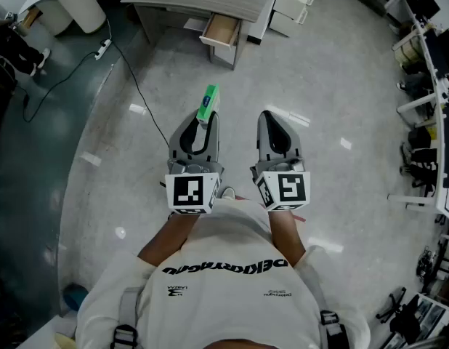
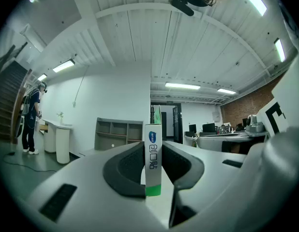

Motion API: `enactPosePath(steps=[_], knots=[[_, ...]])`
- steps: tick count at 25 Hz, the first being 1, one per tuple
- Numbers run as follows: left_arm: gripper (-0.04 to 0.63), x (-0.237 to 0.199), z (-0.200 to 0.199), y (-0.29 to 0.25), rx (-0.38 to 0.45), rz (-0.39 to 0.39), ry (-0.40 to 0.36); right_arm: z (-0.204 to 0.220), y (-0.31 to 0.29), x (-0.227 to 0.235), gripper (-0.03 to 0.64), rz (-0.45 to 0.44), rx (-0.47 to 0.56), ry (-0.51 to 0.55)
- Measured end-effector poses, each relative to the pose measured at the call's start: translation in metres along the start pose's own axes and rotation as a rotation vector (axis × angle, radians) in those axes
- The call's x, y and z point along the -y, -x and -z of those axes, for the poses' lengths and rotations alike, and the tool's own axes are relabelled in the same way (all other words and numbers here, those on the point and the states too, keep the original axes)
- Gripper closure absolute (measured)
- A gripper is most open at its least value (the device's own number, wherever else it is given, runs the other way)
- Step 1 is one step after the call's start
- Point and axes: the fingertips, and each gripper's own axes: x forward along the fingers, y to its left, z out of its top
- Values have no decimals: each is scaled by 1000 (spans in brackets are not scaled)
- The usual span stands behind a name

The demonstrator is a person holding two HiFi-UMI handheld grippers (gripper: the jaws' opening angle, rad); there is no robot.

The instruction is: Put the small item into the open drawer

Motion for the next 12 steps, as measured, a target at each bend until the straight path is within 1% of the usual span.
enactPosePath(steps=[3,6,12], knots=[[498,6,3,-4,1,-7,-8,3,2,5,586,-11,5,9],[497,22,2,-3,6,-26,-20,1,14,14,586,-28,21,1],[497,34,4,0,16,-108,-70,5,20,33,586,-49,20,-13]])
